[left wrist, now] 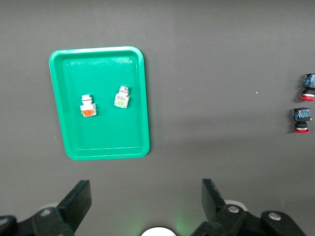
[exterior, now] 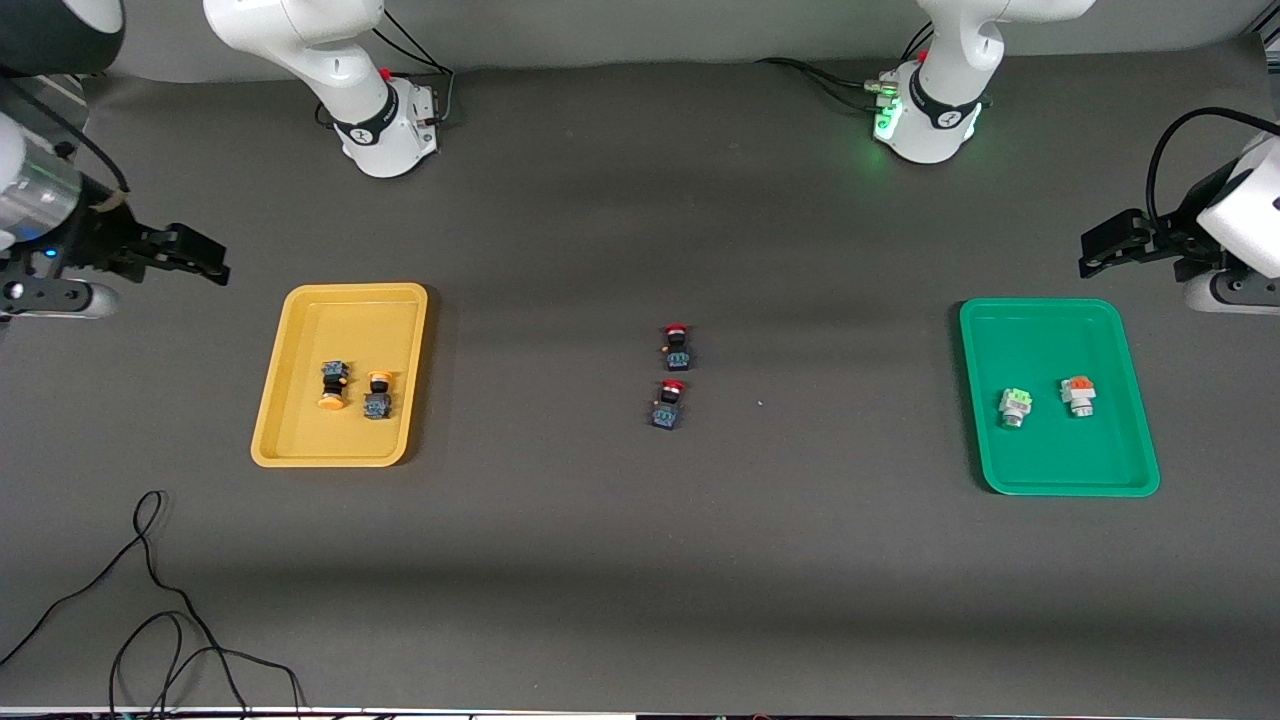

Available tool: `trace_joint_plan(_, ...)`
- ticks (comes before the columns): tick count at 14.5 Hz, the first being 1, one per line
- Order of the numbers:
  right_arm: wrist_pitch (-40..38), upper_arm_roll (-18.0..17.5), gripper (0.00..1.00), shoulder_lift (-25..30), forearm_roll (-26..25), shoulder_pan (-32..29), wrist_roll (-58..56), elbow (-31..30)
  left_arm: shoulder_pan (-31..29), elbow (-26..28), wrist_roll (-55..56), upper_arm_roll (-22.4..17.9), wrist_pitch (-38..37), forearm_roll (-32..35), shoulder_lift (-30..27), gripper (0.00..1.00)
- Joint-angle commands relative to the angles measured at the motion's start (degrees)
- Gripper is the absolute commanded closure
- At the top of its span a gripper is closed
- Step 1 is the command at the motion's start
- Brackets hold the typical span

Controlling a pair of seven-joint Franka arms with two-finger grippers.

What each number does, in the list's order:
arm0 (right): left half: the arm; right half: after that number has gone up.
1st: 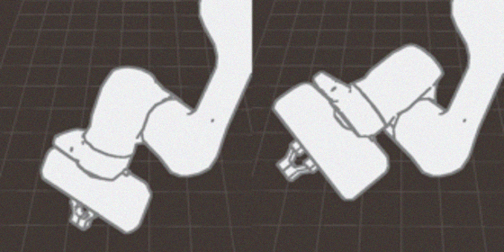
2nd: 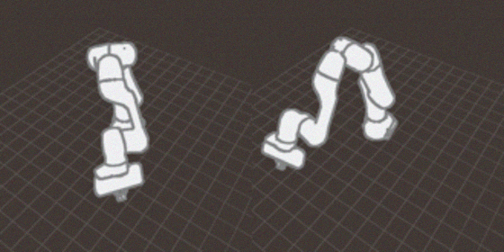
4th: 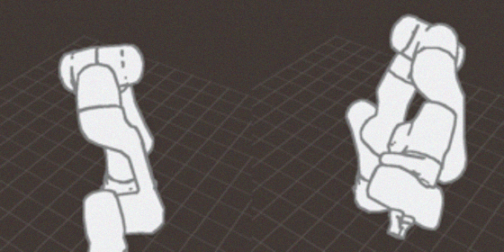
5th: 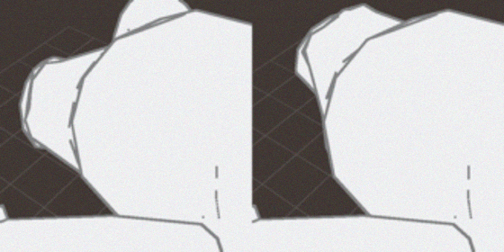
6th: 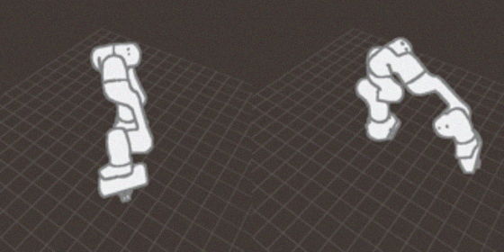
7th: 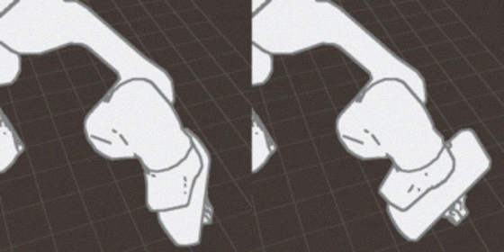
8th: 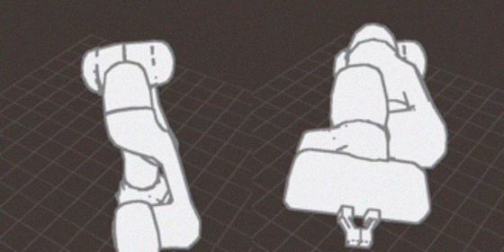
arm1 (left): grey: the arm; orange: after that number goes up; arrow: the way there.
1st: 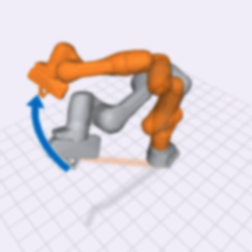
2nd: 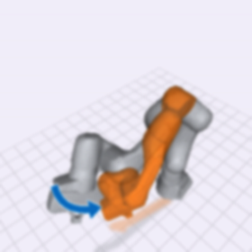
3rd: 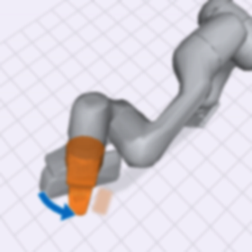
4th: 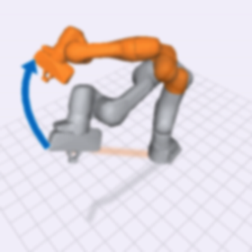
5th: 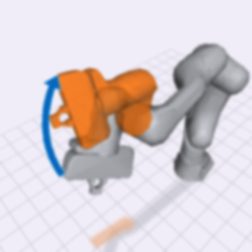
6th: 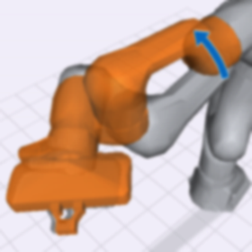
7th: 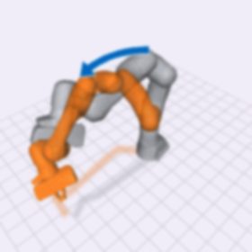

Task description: Place green and yellow buttons in trays

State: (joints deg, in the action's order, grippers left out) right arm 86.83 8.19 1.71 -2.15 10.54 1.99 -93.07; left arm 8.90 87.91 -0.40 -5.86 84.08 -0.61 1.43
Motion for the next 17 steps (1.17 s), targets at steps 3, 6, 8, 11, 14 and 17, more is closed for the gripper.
trace_joint_plan(3, 3.26, 1.04, 0.00, -0.91, -0.93, -1.05, -5.77, 2.44, 0.86, -0.28, 0.75, -0.74, -0.14, 0.52, -0.46, 0.00)
trace_joint_plan(6, 3.43, 0.95, 0.00, -2.76, -0.67, -2.01, -5.86, 4.73, 0.86, -0.37, 0.66, -0.74, -0.23, 0.44, -0.46, 0.00)
trace_joint_plan(8, 3.26, 0.95, 0.00, -2.50, -0.67, -2.01, -5.94, 4.74, 0.86, -0.37, 0.66, -0.82, -0.32, 0.52, -0.46, 0.00)
trace_joint_plan(11, 2.55, -0.89, 0.00, -2.76, -1.01, -2.01, -4.29, 5.43, 0.86, -0.37, 0.75, -0.82, -0.41, 0.44, -0.46, 0.00)
trace_joint_plan(14, 2.55, -1.51, 0.00, -3.99, -1.89, -2.54, -3.30, 6.67, 0.77, -0.29, 0.75, -0.82, -0.50, 0.44, -0.46, 0.00)
trace_joint_plan(17, 1.77, -2.30, 0.00, -6.71, -2.25, -2.81, -3.22, 11.23, 0.86, -0.28, 0.75, -0.82, -0.59, 0.52, -0.46, 0.00)
